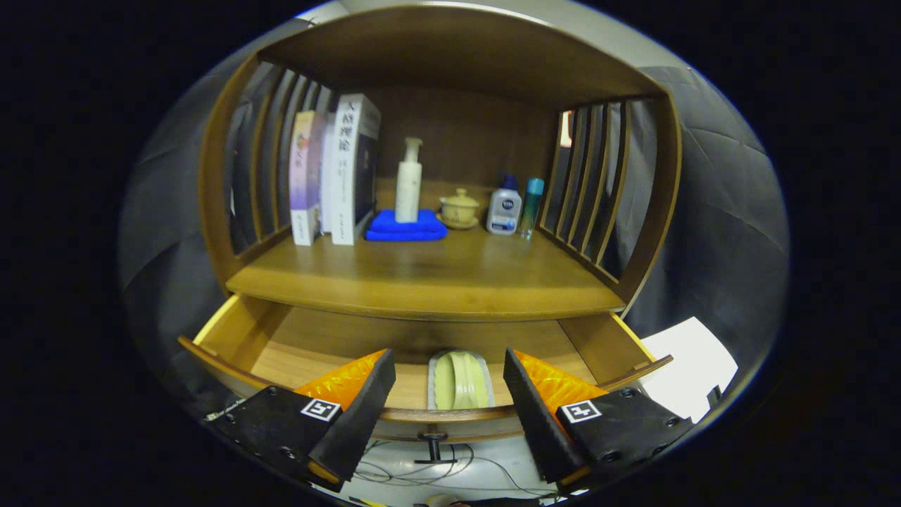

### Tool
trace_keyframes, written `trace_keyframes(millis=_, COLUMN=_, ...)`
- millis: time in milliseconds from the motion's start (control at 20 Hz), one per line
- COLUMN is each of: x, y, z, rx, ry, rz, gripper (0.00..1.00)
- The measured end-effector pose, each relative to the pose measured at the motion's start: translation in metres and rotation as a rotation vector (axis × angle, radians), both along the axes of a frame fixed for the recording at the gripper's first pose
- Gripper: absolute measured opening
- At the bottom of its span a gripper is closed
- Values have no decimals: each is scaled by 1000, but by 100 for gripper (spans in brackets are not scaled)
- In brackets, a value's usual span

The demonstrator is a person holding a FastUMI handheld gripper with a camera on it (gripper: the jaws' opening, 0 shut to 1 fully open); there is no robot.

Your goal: Pull open the drawer, take out the items inside it, and place them on the countertop above the cabinet.

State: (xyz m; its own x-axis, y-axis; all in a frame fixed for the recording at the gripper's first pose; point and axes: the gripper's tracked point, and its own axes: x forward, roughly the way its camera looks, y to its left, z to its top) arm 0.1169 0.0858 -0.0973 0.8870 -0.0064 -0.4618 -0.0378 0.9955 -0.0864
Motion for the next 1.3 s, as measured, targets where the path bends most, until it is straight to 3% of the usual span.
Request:
trace_keyframes(millis=150, x=18, y=-8, z=-17, rx=-6, ry=145, rz=-43, gripper=98)
trace_keyframes(millis=300, x=33, y=-2, z=-39, rx=80, ry=263, rz=-42, gripper=98)
trace_keyframes(millis=650, x=44, y=-10, z=-76, rx=81, ry=407, rz=-51, gripper=94)
trace_keyframes(millis=750, x=45, y=-13, z=-83, rx=43, ry=435, rz=-53, gripper=80)
trace_keyframes(millis=900, x=42, y=-11, z=-91, rx=16, ry=460, rz=-38, gripper=51)
trace_keyframes(millis=1050, x=34, y=-5, z=-85, rx=30, ry=448, rz=-18, gripper=49)
trace_keyframes(millis=1100, x=44, y=-4, z=-86, rx=37, ry=430, rz=-11, gripper=18)
trace_keyframes(millis=1300, x=41, y=-3, z=-73, rx=52, ry=363, rz=-18, gripper=18)
